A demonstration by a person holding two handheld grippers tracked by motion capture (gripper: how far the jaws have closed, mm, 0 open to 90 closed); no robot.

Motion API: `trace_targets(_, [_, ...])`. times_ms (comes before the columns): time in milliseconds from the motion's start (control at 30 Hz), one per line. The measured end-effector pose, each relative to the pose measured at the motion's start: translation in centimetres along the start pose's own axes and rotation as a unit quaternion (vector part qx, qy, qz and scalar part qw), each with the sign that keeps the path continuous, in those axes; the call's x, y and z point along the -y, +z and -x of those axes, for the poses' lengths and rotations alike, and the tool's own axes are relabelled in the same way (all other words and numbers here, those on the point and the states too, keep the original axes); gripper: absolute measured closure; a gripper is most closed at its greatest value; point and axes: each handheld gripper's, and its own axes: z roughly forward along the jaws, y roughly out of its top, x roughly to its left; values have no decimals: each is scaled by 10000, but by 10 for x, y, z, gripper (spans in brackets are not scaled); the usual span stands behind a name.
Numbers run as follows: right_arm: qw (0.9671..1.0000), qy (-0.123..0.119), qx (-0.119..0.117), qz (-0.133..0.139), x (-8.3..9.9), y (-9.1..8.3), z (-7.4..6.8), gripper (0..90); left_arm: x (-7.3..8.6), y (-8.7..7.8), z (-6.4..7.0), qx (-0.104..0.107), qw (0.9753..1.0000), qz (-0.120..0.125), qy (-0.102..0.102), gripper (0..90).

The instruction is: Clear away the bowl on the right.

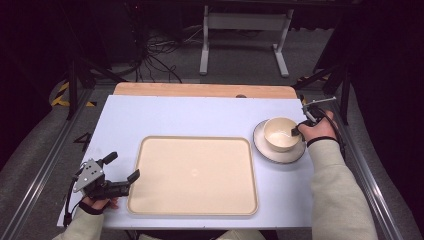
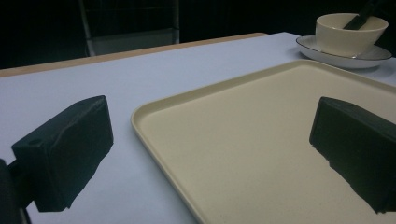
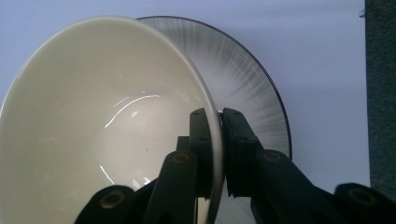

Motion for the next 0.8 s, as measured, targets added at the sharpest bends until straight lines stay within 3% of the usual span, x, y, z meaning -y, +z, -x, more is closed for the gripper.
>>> trace_targets(800, [10000, -60, -47, 63, -9, -38, -9, 830, 0, 0, 0, -3, 10000, 4, -7, 1])
